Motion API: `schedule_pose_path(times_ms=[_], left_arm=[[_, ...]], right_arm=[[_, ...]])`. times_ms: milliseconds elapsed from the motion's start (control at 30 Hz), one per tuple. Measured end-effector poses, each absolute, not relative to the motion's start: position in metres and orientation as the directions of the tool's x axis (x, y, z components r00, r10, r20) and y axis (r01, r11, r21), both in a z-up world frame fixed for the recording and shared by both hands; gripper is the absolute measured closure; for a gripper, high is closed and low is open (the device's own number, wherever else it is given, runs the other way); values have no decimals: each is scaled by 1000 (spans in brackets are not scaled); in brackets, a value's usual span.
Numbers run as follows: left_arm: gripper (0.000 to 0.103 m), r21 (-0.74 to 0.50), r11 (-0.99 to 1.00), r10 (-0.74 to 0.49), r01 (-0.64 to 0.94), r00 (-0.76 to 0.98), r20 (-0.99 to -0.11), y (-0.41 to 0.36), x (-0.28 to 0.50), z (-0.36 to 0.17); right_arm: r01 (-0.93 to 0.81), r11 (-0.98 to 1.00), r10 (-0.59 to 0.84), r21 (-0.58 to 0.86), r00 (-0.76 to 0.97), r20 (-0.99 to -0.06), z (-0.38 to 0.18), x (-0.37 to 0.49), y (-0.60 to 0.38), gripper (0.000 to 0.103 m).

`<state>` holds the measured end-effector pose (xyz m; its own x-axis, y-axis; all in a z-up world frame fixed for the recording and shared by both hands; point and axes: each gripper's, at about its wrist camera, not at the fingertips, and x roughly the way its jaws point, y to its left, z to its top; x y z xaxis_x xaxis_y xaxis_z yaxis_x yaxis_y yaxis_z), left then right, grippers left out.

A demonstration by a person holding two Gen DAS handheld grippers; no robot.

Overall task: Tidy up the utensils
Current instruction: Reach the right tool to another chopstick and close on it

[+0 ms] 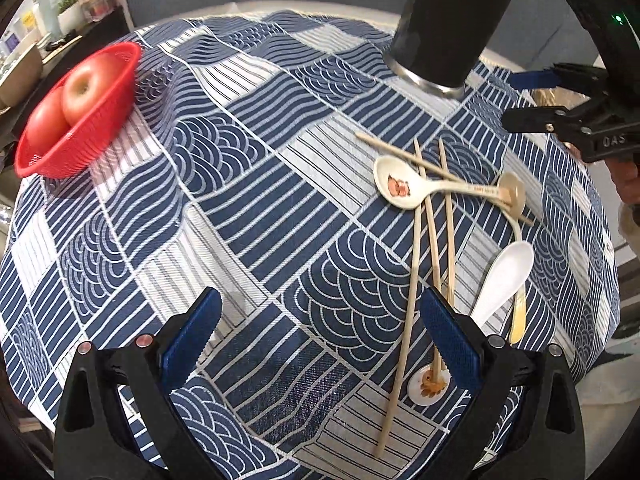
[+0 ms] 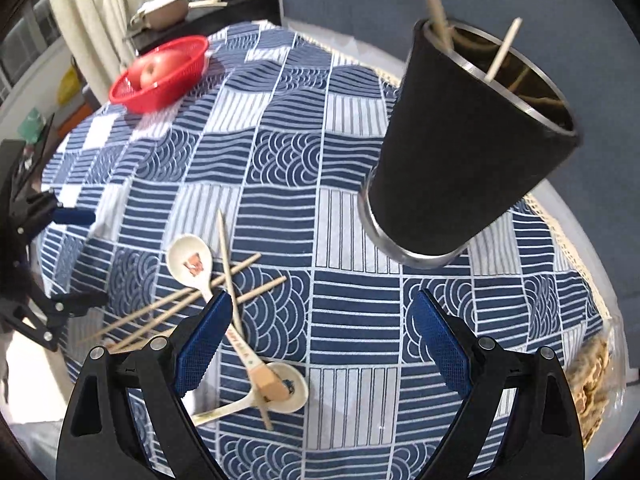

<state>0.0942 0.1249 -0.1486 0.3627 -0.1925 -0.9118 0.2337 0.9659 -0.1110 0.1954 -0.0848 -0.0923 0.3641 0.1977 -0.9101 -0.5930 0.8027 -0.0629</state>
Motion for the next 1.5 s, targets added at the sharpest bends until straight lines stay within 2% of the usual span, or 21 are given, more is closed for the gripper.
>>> schedule_pose_path(times_ms=[533, 667, 733, 1100, 1200, 1500], left_arm=[[6, -98, 953, -190, 288, 313, -930, 117, 105, -170], [6, -60, 948, -163, 312, 318, -934, 106, 106, -173], [6, -42, 944, -153, 329, 321, -935, 99, 106, -175], [6, -1, 930, -125, 367, 314, -941, 78, 95, -176], [6, 3, 932, -119, 362, 314, -942, 74, 92, -178], [6, 23, 928, -103, 372, 316, -943, 79, 91, -176]], right_arm=[[-655, 754, 161, -48, 256, -953, -142, 206, -63, 17], [-672, 739, 148, -56, 243, -959, -150, 204, -57, 19], [-677, 733, 139, -62, 239, -961, -154, 203, -54, 23], [-686, 726, 164, -47, 238, -957, -145, 196, -52, 24], [-704, 709, 168, -36, 219, -961, -148, 193, -50, 29], [-723, 690, 188, -25, 213, -959, -139, 184, -56, 29]])
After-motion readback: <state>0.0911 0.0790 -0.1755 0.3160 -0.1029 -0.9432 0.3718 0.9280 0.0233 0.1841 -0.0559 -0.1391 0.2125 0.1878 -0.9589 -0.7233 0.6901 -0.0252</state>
